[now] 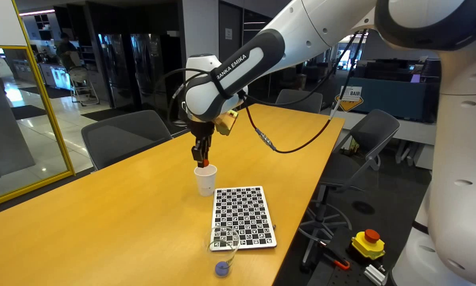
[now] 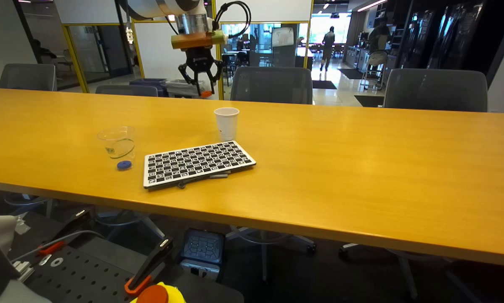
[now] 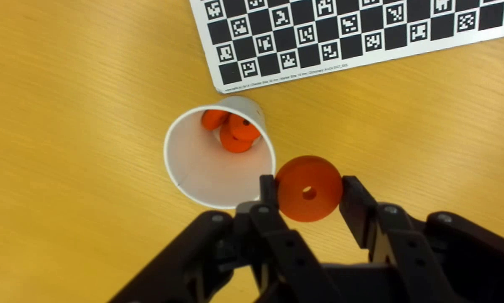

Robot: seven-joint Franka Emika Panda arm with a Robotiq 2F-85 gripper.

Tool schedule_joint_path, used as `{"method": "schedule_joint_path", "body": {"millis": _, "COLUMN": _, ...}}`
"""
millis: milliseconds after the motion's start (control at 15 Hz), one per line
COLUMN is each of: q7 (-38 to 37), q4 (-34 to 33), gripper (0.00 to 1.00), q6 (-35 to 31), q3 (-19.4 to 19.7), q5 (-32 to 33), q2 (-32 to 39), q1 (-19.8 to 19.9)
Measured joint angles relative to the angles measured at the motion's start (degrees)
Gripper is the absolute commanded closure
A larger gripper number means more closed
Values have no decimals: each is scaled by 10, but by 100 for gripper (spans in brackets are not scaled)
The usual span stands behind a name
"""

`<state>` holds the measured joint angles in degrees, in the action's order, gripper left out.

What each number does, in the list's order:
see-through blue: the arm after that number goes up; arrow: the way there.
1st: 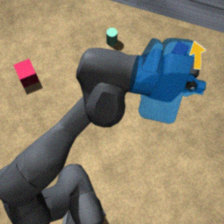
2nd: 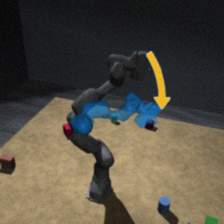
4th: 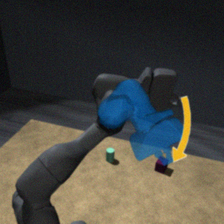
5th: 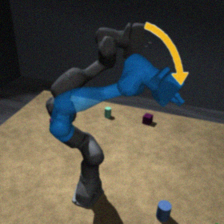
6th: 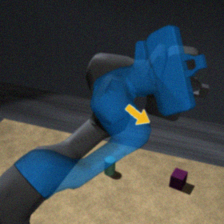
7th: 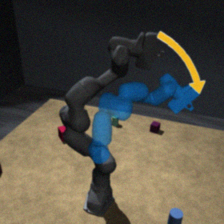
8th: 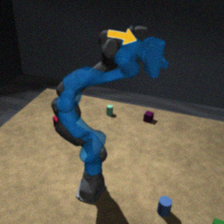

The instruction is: Put the orange objects in the white cup and the blue object in the glass cup

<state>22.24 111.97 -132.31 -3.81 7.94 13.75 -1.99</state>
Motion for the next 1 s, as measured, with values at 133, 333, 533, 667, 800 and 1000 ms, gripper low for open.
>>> {"method": "schedule_joint_path", "body": {"millis": 133, "q7": 6, "q4": -27, "gripper": 75, "q6": 11, "q3": 2, "q5": 0, "q2": 20, "q1": 7}}
{"method": "schedule_joint_path", "body": {"millis": 333, "q7": 12, "q4": -62, "gripper": 75, "q6": 23, "q3": 2, "q5": 0, "q2": 53, "q1": 15}}
{"method": "schedule_joint_path", "body": {"millis": 533, "q7": 17, "q4": -92, "gripper": 75, "q6": 32, "q3": 2, "q5": 0, "q2": 84, "q1": 21}}
{"method": "schedule_joint_path", "body": {"millis": 667, "q7": 20, "q4": -108, "gripper": 75, "q6": 37, "q3": 2, "q5": 0, "q2": 101, "q1": 24}}
{"method": "schedule_joint_path", "body": {"millis": 800, "q7": 24, "q4": -123, "gripper": 75, "q6": 43, "q3": 2, "q5": -1, "q2": 115, "q1": 28}}
{"method": "schedule_joint_path", "body": {"millis": 1000, "q7": 30, "q4": -144, "gripper": 33, "q6": 53, "q3": 2, "q5": -2, "q2": 134, "q1": 35}}
